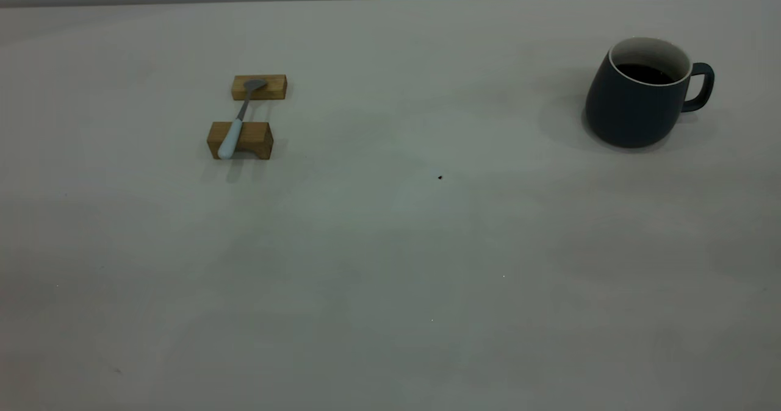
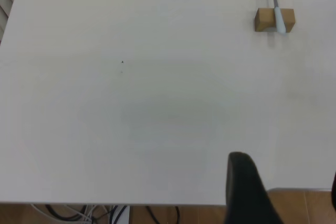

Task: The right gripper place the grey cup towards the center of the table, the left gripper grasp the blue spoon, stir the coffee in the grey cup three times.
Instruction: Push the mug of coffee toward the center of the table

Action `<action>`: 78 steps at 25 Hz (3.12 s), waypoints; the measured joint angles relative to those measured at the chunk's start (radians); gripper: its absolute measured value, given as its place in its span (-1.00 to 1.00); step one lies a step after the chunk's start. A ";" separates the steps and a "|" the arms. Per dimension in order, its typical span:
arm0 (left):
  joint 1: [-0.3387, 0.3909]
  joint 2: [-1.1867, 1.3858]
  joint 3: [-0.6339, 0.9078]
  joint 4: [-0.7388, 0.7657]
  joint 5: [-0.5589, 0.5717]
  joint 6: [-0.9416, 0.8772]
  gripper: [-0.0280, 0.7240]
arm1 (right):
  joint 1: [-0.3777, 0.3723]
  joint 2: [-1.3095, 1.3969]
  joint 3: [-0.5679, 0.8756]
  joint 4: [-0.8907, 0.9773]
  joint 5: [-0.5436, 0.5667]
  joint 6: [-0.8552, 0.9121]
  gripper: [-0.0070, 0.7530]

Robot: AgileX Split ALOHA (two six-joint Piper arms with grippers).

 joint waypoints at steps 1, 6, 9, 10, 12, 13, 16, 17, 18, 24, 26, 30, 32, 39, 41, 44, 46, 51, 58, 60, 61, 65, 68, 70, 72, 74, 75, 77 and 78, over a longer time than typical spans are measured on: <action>0.000 0.000 0.000 0.000 0.000 0.000 0.31 | 0.000 0.000 0.000 0.000 0.000 0.000 -0.35; 0.000 0.000 0.000 0.000 0.000 0.000 0.31 | 0.000 0.000 0.000 0.000 0.000 0.000 -0.35; 0.000 0.000 0.000 0.000 0.000 0.000 0.31 | 0.000 0.000 0.000 0.000 0.000 0.000 -0.35; 0.000 0.000 0.000 0.000 0.000 0.000 0.31 | 0.000 0.000 0.000 0.000 0.000 0.000 -0.35; 0.000 0.000 0.000 0.000 0.000 0.000 0.31 | 0.000 0.000 0.000 0.000 0.000 0.000 -0.35; 0.000 0.000 0.000 0.000 0.000 0.000 0.31 | 0.000 0.000 0.000 0.000 0.000 0.000 -0.35; 0.000 0.000 0.000 0.000 0.000 0.000 0.31 | 0.000 0.000 0.000 0.000 0.000 0.000 -0.35; 0.000 0.000 0.000 0.000 0.000 0.000 0.31 | 0.000 0.000 0.000 0.000 0.000 0.000 -0.35; 0.000 0.000 0.000 0.000 0.000 0.000 0.31 | 0.000 0.000 0.000 0.000 0.000 0.000 -0.35; 0.000 0.000 0.000 0.000 0.000 0.000 0.31 | 0.000 0.000 0.000 0.000 0.000 0.000 -0.35; 0.000 0.000 0.000 0.000 0.000 0.000 0.31 | 0.000 0.000 0.000 0.000 0.000 0.000 -0.35; 0.000 0.000 0.000 0.000 0.000 0.000 0.31 | 0.000 0.000 0.000 0.009 0.000 0.001 -0.35; 0.000 0.000 0.000 0.000 0.000 0.000 0.31 | 0.000 0.003 -0.003 0.029 0.001 0.010 -0.34; 0.000 0.000 0.000 0.000 0.000 0.000 0.31 | 0.000 0.305 -0.135 0.032 0.004 -0.032 0.19; 0.000 0.000 0.000 0.000 0.000 0.000 0.31 | 0.000 0.454 -0.174 0.017 -0.039 -0.088 0.51; 0.000 0.000 0.000 0.000 0.000 0.000 0.31 | 0.000 0.671 -0.219 0.000 -0.138 -0.199 0.86; 0.000 0.000 0.000 0.000 0.000 0.000 0.31 | 0.000 0.811 -0.252 -0.005 -0.199 -0.279 0.92; 0.000 0.000 0.000 0.000 0.000 0.000 0.31 | 0.000 1.187 -0.352 -0.012 -0.330 -0.467 0.92; 0.000 0.000 0.000 0.000 0.000 0.000 0.31 | 0.000 1.697 -0.595 -0.017 -0.422 -0.684 0.92; 0.000 0.000 0.000 0.000 0.000 0.000 0.31 | 0.000 1.805 -0.669 -0.019 -0.429 -0.718 0.91; 0.000 0.000 0.000 0.000 0.000 0.000 0.31 | 0.000 1.858 -0.702 -0.021 -0.433 -0.730 0.91; 0.000 0.000 0.000 0.000 0.000 0.000 0.31 | 0.000 2.009 -0.795 -0.075 -0.440 -0.743 0.91; 0.000 0.000 0.000 0.000 0.000 0.000 0.31 | 0.000 2.069 -0.832 -0.134 -0.467 -0.744 0.89; 0.000 0.000 0.000 0.000 0.000 0.000 0.31 | 0.000 2.095 -0.845 -0.192 -0.489 -0.744 0.88; 0.000 0.000 0.000 0.000 0.000 0.000 0.31 | 0.000 2.113 -0.849 -0.247 -0.527 -0.744 0.87; 0.000 0.000 0.000 0.000 0.000 0.000 0.31 | 0.000 2.132 -0.851 -0.294 -0.566 -0.744 0.86; 0.000 0.000 0.000 0.000 0.000 0.000 0.31 | 0.000 2.142 -0.856 -0.310 -0.585 -0.744 0.86; 0.000 0.000 0.000 0.000 0.000 0.000 0.31 | 0.000 2.169 -0.872 -0.336 -0.614 -0.744 0.85; 0.000 0.000 0.000 0.000 0.000 0.000 0.31 | 0.000 2.182 -0.881 -0.342 -0.628 -0.749 0.85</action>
